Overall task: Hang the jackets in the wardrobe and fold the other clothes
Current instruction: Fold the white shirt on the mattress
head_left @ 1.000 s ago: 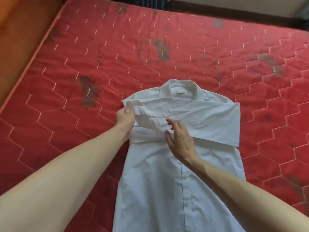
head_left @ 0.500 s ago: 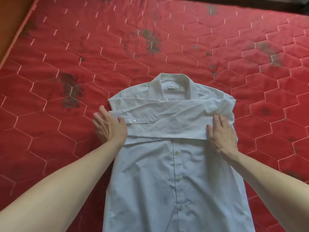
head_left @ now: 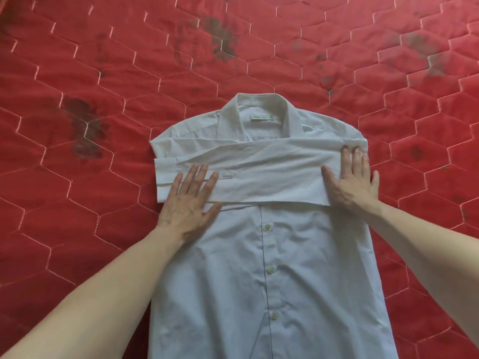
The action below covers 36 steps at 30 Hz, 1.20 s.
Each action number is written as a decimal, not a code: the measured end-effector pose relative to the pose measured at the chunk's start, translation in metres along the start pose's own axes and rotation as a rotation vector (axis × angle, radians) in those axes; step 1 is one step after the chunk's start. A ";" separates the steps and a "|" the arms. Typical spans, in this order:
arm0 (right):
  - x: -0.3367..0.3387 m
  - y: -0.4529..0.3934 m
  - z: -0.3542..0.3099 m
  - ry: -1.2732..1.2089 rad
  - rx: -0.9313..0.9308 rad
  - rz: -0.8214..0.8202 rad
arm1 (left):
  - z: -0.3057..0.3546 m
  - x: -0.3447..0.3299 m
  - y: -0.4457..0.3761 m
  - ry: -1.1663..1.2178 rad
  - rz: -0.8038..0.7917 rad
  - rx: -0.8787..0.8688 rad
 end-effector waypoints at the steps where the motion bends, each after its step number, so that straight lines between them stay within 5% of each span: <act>1: 0.003 0.000 -0.001 -0.001 0.010 0.026 | -0.004 0.003 0.003 -0.008 0.022 -0.040; 5: 0.026 0.019 -0.030 -0.031 0.305 0.329 | -0.016 0.015 0.021 -0.102 0.086 -0.185; 10: -0.001 0.067 -0.054 0.059 0.755 0.294 | -0.032 0.026 0.022 -0.133 0.183 -0.091; 16: 0.000 0.067 -0.023 0.071 0.628 0.349 | -0.051 0.035 0.028 -0.004 0.271 0.215; 22: 0.011 0.050 0.019 -0.020 0.244 0.316 | -0.100 0.023 0.057 0.059 0.234 0.513; 29: 0.013 0.046 0.028 -0.080 0.177 0.278 | -0.083 0.051 0.040 0.045 0.297 0.278; 33: 0.026 0.053 -0.008 0.022 0.634 0.297 | -0.058 0.042 0.023 -0.076 0.253 -0.125; 36: 0.017 0.052 -0.039 0.064 0.809 0.242 | -0.063 0.031 0.015 -0.127 0.203 -0.137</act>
Point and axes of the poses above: each hand's wrist, its own y-axis away from the middle knuckle, its own x-axis out of the back of the hand, z = x × y, the point moved 8 cm from there along -y, towards the middle knuckle, and after that the axes turned 10 degrees about z, right-handed, at the moved point
